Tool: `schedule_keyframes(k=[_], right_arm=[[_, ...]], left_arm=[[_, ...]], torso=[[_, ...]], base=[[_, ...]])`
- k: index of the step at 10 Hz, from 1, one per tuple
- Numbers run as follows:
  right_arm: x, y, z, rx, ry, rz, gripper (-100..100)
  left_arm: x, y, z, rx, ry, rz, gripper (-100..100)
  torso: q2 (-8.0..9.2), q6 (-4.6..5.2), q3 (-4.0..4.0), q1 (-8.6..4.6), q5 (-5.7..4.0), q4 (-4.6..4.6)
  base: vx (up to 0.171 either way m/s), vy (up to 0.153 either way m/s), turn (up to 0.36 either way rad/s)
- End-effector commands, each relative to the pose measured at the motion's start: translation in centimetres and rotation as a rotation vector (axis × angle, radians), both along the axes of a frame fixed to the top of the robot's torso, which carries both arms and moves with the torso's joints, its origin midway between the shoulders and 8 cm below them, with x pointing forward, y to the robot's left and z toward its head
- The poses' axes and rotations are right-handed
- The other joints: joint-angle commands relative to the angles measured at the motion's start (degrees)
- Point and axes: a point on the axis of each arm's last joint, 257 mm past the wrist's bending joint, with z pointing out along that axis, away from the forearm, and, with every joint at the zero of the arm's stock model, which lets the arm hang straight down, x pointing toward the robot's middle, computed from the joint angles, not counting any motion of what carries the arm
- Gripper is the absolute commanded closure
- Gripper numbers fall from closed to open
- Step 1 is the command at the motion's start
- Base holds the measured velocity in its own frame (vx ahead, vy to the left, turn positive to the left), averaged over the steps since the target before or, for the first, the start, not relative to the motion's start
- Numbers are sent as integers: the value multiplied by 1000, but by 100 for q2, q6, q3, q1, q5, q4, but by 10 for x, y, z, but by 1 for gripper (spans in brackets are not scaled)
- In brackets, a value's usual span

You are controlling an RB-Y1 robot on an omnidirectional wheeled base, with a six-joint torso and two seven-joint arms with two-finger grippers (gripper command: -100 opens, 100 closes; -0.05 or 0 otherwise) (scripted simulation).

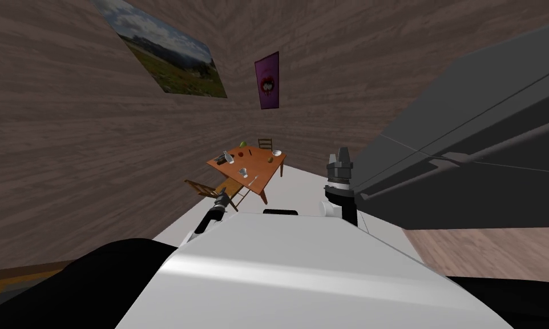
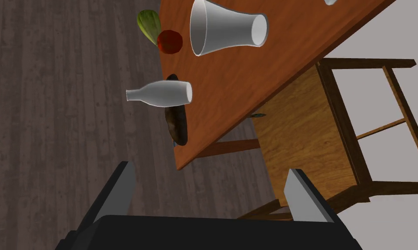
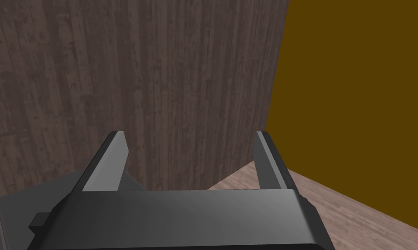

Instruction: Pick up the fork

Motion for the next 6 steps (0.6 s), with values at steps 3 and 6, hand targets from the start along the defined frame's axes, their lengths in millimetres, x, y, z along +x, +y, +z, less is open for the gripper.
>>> schedule_keyframes(k=[3, 6], right_arm=[[0, 0, 0, 0, 0, 0, 0], [0, 0, 0, 0, 0, 0, 0]], left_arm=[[-38, 29, -50, -75, 142, 101, -100], [-58, 43, -68, -108, 199, 150, -100]], torso=[[12, 0, 7, 16, 2, 3], [-2, -1, 0, 19, 4, 1]], base=[[95, -96, 29], [110, -82, 23]])
